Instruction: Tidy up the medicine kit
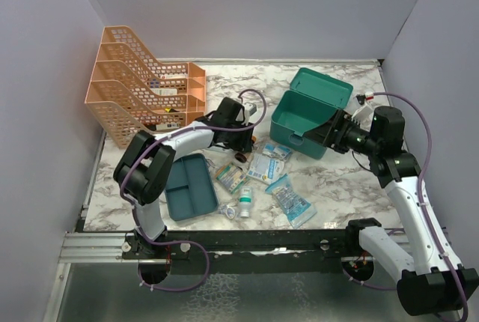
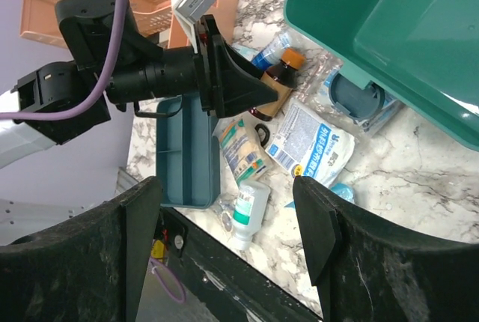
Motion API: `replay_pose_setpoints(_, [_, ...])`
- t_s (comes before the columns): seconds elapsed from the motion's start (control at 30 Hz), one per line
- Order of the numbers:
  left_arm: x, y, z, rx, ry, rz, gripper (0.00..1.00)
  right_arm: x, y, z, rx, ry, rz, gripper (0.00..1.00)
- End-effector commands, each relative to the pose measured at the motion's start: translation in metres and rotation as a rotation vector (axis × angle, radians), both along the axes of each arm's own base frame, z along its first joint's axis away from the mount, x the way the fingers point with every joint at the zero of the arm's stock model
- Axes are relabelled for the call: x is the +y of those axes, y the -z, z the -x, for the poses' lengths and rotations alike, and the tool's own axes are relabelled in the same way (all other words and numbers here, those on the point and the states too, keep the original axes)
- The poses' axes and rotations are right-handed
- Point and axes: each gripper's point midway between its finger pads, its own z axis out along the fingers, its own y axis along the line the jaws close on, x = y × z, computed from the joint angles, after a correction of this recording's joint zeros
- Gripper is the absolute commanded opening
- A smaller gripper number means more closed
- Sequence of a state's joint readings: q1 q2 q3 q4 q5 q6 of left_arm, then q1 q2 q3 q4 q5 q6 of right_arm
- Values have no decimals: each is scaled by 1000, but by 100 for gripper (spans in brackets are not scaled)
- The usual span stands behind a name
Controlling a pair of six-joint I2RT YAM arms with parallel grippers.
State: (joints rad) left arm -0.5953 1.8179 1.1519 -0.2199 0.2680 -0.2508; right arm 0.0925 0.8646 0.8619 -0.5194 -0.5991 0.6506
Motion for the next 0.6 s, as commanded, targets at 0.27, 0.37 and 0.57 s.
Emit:
replay_pose_setpoints(0.27, [8, -161, -11, -198, -124, 337, 38, 23, -27, 1, -81, -108, -163, 73])
replay_pose_setpoints(0.37, [-3, -210, 0, -191, -118, 553, 40, 37, -48, 4, -166, -182, -209, 73])
replay_pose_setpoints(0.57, [-14, -271, 15, -162, -111, 801, 40, 68, -78, -2, -254, -245, -229, 73])
